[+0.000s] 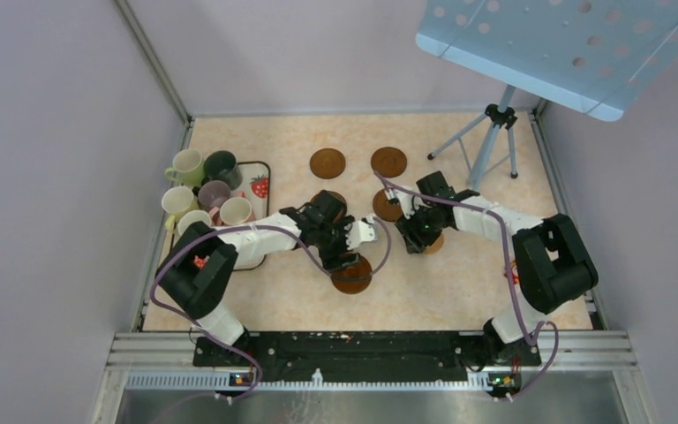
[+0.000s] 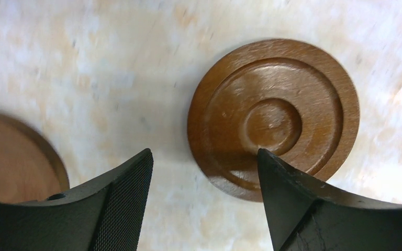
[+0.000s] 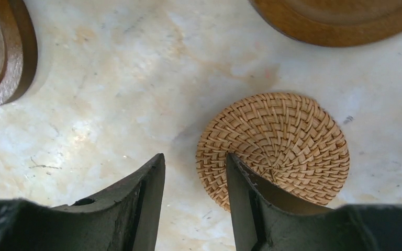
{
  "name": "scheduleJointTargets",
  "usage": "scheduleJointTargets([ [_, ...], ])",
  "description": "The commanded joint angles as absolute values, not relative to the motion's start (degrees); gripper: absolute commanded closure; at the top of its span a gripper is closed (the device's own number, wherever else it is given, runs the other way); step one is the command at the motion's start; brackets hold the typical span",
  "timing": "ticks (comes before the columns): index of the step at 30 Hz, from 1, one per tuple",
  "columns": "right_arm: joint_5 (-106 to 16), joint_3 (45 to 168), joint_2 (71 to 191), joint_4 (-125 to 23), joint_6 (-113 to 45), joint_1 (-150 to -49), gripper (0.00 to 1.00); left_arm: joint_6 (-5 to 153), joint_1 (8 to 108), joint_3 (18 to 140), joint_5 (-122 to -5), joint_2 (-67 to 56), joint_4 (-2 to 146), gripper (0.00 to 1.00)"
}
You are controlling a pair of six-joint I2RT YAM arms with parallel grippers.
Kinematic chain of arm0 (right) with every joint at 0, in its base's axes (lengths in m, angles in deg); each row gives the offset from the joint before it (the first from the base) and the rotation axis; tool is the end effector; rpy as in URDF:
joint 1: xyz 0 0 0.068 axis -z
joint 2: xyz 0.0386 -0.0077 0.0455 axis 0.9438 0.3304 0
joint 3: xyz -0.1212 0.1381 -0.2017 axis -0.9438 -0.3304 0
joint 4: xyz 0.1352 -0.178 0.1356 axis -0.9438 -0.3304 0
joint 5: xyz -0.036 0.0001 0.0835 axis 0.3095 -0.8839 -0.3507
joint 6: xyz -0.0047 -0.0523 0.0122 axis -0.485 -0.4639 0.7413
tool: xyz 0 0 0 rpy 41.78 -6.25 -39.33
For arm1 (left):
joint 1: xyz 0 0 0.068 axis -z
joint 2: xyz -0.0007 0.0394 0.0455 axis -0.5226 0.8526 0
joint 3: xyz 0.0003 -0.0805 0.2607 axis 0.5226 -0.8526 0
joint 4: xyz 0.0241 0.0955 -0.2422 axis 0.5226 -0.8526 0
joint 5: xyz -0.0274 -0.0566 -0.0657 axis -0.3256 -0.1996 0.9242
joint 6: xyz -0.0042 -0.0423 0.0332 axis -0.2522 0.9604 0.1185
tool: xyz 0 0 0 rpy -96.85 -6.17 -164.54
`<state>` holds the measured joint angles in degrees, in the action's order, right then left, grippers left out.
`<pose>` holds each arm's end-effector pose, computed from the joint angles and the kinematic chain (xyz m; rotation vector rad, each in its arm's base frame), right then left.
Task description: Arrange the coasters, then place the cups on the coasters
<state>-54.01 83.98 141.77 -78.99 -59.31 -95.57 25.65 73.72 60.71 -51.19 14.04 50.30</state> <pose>0.2670 0.1348 0.1700 -1.0821 2.5102 0.4223 0.2285 -0.2243 0.1681 1.7501 1.9300 -0.5083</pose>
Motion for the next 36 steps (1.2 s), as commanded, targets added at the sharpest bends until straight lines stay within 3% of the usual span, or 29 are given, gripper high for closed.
scheduleJointTargets([
  [1, -60.84, 81.3, 142.8, -84.13, -60.92, -100.38, 0.53, 21.96, 68.87, 57.72, -47.1, 8.14, 47.19, 0.21],
  [7, -67.83, 84.24, 139.23, -86.54, -61.96, -101.37, 0.52, 19.87, 64.38, 53.81, -43.8, 2.61, 45.98, 0.19],
  [11, -70.55, 86.03, 132.35, -86.73, -61.72, -96.39, 0.48, 23.07, 63.15, 53.45, -42.13, -0.58, 47.68, 0.17],
  [15, -60.38, 86.36, 130.15, -85.14, -63.45, -94.08, 0.47, 27.65, 63.39, 54.66, -41.12, -0.48, 51.19, 0.14],
  [25, -47.54, 83.4, 135.87, -77.52, -66.4, -93.54, 0.5, 29.65, 69.31, 58.33, -46.3, 6.86, 53.74, 0.13],
  [32, -49.94, 82.72, 141.11, -77.31, -67.48, -93.55, 0.53, 29.72, 73.85, 56.35, -51.19, 9.49, 57.42, 0.14],
  [36, -51.98, 81.89, 142.17, -77.76, -66.99, -94.37, 0.54, 29.32, 74.5, 55.89, -53.53, 10.56, 57.62, 0.2],
])
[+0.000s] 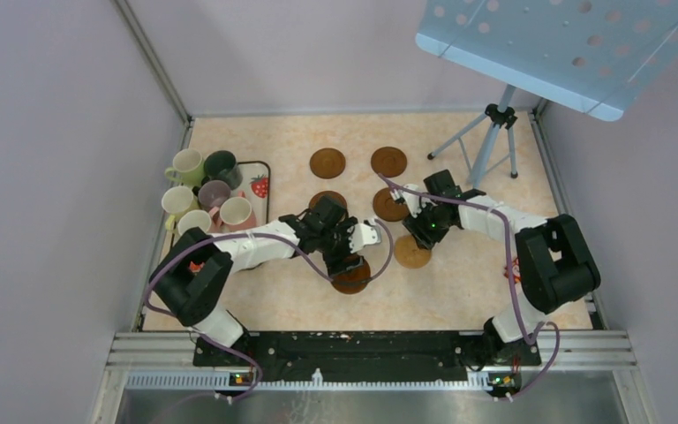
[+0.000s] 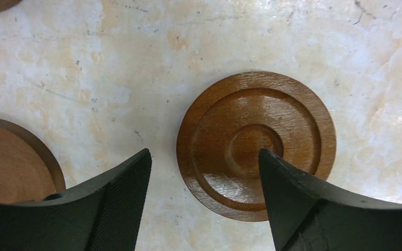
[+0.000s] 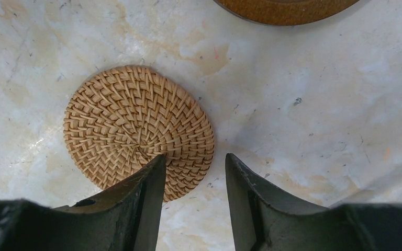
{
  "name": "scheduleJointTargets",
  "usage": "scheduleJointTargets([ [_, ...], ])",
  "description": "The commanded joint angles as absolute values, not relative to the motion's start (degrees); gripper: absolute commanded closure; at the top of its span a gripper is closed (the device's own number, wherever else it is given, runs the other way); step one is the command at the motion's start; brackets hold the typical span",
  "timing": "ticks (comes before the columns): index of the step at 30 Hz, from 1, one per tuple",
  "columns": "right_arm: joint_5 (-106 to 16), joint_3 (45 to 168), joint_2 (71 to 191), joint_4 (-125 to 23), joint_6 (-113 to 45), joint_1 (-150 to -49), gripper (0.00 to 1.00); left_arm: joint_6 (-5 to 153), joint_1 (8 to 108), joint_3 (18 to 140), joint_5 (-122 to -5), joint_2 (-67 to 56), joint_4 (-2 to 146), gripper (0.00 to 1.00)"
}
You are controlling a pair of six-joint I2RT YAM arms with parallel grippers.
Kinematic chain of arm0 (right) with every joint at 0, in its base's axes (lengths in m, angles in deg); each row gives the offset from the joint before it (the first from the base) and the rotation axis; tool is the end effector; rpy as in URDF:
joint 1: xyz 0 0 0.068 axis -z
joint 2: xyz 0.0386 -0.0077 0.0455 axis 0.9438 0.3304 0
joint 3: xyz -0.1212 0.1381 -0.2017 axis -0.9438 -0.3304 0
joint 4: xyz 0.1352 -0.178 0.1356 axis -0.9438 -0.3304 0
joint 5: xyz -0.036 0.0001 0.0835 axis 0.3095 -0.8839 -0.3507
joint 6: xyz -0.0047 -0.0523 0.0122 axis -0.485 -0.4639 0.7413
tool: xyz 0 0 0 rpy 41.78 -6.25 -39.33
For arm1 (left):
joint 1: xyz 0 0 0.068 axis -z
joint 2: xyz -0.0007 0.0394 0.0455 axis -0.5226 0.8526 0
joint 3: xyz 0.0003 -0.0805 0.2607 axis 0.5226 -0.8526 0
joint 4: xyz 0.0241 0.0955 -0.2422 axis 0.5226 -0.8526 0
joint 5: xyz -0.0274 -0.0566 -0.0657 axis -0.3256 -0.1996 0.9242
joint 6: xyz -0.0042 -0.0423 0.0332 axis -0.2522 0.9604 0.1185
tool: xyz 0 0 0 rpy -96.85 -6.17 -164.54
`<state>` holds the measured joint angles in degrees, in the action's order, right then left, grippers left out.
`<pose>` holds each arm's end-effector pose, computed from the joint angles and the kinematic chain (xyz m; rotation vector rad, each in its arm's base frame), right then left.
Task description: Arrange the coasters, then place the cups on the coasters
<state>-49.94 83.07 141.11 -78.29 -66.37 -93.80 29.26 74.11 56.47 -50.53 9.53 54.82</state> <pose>0.2697 0.1232 0.1688 -1.1747 2.4544 0.2805 0.2174 -0.2175 0.1750 1.6660 1.9052 -0.5401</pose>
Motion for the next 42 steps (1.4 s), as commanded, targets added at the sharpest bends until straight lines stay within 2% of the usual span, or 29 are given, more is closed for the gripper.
scheduleJointTargets([
  [1, -52.3, 81.53, 142.11, -77.82, -66.88, -94.72, 0.55, 29.28, 74.53, 55.56, -53.99, 10.55, 57.38, 0.22],
  [4, -53.1, 80.41, 141.71, -77.82, -66.87, -96.57, 0.56, 29.09, 74.04, 53.68, -55.61, 9.61, 57.34, 0.27],
  [8, -53.51, 78.71, 141.49, -76.75, -67.01, -99.37, 0.57, 28.5, 70.13, 51.77, -50.79, 7.65, 55.48, 0.32],
  [19, -54.7, 79.36, 143.2, -76.71, -64.99, -103.95, 0.57, 21.0, 63.88, 46.37, -51.59, 1.56, 53.64, 0.34],
  [30, -55.06, 79.75, 143.76, -76.85, -63.39, -106.48, 0.57, 20.93, 64.88, 46.17, -44.78, 1.89, 52.22, 0.36],
  [42, -56.09, 78.91, 141.31, -78.11, -64.38, -106.48, 0.57, 24.63, 66.81, 47.81, -45.32, 4.18, 54.45, 0.38],
])
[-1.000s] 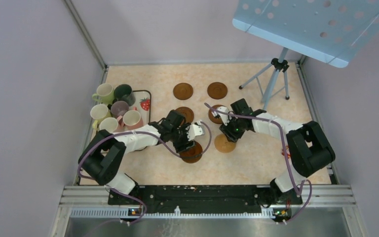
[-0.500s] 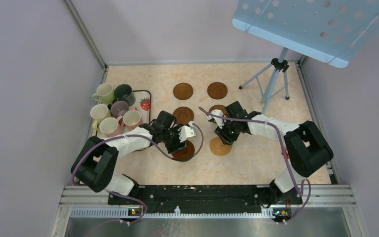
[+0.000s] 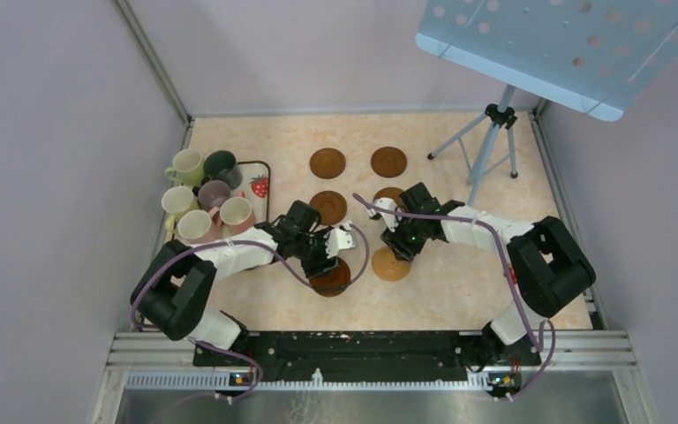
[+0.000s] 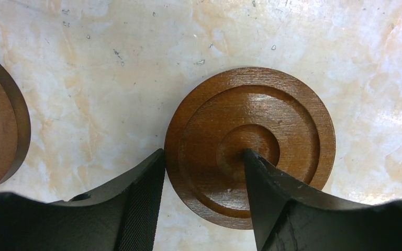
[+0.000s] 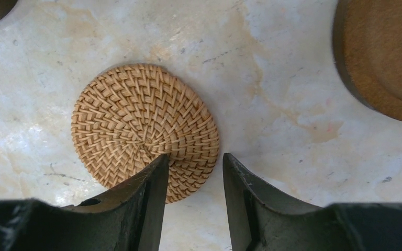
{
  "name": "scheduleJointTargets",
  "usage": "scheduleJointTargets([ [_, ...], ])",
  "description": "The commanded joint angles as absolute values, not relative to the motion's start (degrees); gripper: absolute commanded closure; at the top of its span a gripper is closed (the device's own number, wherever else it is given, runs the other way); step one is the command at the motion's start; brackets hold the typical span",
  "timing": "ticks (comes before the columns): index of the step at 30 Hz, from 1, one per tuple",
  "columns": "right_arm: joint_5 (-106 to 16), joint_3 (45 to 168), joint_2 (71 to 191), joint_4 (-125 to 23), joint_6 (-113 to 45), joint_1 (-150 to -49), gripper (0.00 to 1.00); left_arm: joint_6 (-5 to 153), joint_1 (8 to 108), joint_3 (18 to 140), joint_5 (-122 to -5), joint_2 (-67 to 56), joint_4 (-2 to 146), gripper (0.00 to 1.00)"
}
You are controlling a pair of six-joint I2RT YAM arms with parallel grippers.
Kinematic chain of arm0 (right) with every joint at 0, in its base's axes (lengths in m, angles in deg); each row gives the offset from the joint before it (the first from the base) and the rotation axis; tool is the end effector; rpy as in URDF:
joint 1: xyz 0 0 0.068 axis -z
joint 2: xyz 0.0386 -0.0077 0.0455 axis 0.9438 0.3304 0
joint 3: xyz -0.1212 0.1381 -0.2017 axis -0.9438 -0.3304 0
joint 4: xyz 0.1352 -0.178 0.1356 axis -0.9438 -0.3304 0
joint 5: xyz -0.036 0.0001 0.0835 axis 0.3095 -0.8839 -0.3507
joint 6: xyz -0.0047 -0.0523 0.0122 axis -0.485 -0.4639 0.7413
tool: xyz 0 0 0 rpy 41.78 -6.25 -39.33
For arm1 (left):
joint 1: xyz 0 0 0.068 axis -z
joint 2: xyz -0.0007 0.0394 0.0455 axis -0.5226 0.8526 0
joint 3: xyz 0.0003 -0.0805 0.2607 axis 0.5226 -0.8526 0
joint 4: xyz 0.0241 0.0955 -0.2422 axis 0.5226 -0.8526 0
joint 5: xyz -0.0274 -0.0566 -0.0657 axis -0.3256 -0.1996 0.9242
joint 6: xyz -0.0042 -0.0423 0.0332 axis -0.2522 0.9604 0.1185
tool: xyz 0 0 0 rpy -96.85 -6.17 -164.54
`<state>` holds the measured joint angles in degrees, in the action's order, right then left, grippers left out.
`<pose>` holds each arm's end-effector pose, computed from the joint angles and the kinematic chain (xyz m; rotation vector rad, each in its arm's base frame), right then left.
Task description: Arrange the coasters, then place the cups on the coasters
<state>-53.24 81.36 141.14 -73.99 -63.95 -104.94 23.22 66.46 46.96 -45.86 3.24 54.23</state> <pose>0.2404 0.1752 0.1644 -1.3647 2.3204 0.4257 0.2082 -0.1646 0.1584 1.6589 1.9332 -0.5629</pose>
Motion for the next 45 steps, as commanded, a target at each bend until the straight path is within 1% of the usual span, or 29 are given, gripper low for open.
scheduleJointTargets([
  [1, -56.06, 78.73, 141.03, -78.46, -64.72, -106.48, 0.57, 24.96, 66.76, 47.86, -45.55, 4.25, 54.66, 0.37],
  [9, -55.71, 76.85, 139.81, -79.4, -65.83, -106.48, 0.58, 26.72, 66.83, 49.07, -46.09, 5.02, 56.39, 0.36],
  [14, -55.52, 77.86, 139.41, -79.49, -65.22, -106.48, 0.56, 26.91, 66.79, 50.02, -47.13, 5.48, 56.39, 0.35],
  [16, -55.24, 78.62, 138.68, -79.77, -64.86, -106.48, 0.51, 27.34, 66.78, 51.3, -46.81, 5.23, 55.62, 0.3],
  [19, -54.68, 81.35, 136.93, -80.93, -64.4, -106.27, 0.42, 28.27, 66.8, 53.42, -45.56, 2.79, 53.04, 0.17],
  [22, -57.26, 84.82, 135.02, -82.37, -63.14, -104.95, 0.34, 29.44, 66.26, 56.42, -45.12, 0.5, 50.01, 0.08],
  [25, -60.28, 88.35, 133.62, -83.37, -61.78, -103.08, 0.28, 29.67, 65.24, 60.58, -44.83, -0.54, 45.78, 0.02],
  [28, -62.87, 91.24, 132.89, -83.5, -60.72, -100.49, 0.25, 30.42, 63.91, 65.26, -45.82, -0.88, 41.28, 0.01],
  [32, -63.97, 94.33, 133.26, -83.97, -60.08, -96.84, 0.24, 33.27, 58.67, 69.43, -44.95, -3.17, 37.58, 0.01],
  [37, -64.61, 93.71, 133.32, -82.65, -59.45, -94.39, 0.24, 34.57, 49.34, 72.19, -43.61, -8.84, 33.34, 0.01],
  [40, -65.89, 93.06, 133.12, -82.19, -58.8, -93.82, 0.25, 33.01, 43.9, 74.54, -44.29, -10.8, 28.03, 0.01],
  [45, -68.97, 91.77, 133.38, -81.72, -58.59, -93.38, 0.25, 26.49, 29.36, 81.56, -40.47, -8.95, 16.31, 0.01],
])
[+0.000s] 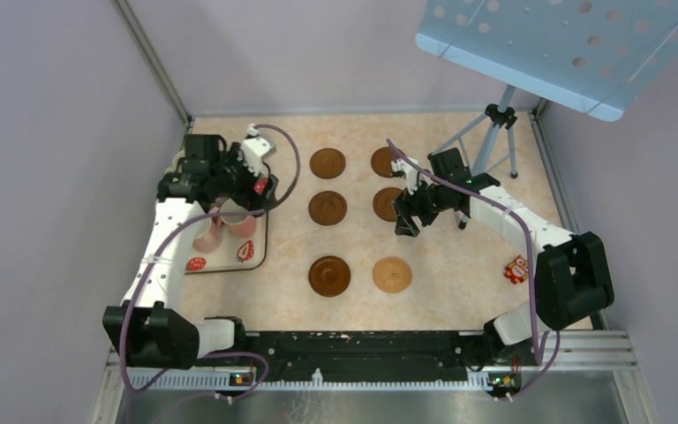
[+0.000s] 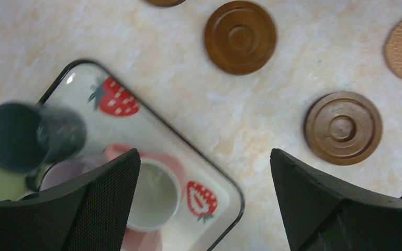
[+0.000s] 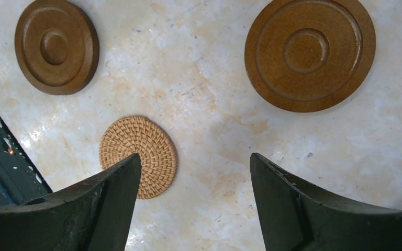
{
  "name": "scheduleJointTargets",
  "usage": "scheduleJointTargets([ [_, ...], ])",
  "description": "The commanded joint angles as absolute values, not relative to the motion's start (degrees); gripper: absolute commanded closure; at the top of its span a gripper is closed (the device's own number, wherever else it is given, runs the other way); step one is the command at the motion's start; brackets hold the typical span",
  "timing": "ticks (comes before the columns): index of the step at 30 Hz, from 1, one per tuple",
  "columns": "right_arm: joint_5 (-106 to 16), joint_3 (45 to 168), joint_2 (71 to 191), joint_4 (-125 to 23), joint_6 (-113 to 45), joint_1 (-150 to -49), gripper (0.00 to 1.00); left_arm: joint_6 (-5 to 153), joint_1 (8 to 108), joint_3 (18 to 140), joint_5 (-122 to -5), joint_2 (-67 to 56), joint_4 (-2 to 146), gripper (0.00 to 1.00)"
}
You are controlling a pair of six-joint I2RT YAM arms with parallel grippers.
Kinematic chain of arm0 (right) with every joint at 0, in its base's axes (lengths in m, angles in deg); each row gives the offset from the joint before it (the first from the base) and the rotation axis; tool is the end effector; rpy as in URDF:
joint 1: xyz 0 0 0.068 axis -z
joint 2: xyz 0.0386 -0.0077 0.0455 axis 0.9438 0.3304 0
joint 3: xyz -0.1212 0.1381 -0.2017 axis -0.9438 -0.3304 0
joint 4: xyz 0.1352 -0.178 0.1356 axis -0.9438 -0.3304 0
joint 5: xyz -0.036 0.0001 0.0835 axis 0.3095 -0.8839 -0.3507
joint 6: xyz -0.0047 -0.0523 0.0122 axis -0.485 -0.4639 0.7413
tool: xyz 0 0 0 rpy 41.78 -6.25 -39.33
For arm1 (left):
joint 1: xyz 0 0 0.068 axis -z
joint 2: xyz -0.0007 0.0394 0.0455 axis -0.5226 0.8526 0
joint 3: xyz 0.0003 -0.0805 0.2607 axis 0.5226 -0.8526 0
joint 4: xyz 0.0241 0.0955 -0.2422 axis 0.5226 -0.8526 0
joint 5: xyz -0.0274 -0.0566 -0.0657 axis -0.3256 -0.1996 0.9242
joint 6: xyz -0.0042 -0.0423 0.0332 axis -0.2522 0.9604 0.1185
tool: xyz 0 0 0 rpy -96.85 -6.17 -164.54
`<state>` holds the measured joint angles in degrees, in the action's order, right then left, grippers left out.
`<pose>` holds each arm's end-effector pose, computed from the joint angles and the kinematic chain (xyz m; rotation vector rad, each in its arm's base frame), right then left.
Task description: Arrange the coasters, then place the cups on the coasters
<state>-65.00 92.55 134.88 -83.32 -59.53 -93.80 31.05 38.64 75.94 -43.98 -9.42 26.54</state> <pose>0.2738 0.1345 0.2459 -1.0645 2.2701 0.6367 0.2529 -0.0484 0.3390 0.9634 2.0661 -0.3583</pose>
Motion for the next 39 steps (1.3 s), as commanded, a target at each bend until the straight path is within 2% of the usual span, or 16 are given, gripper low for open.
scheduleJointTargets([
  [1, -69.26, 91.28, 133.59, -81.03, -58.36, -93.36, 0.24, 25.73, 26.7, 82.63, -40.96, -8.32, 15.44, 0.01],
  [10, -69.13, 91.51, 133.27, -82.59, -57.97, -93.34, 0.25, 21.92, 14.94, 96.26, -43.43, 2.46, 11.2, 0.01],
  [15, -69.05, 89.89, 132.1, -82.29, -59.0, -93.3, 0.25, 20.97, 8.67, 99.97, -43.6, 6.23, 6.93, 0.01],
  [24, -71.22, 90.1, 133.23, -83.32, -59.64, -93.3, 0.25, 16.49, -4.18, 93.71, -44.11, 1.92, 6.37, 0.07],
  [32, -69.15, 90.51, 135.26, -83.4, -59.65, -93.32, 0.25, 7.76, -16.07, 87.62, -43.92, 2.46, 8.79, 0.19],
  [39, -68.57, 90.86, 136.52, -84.26, -60.56, -93.25, 0.26, 4.24, -17.03, 80.38, -42.65, 2.96, 12.98, 0.28],
])
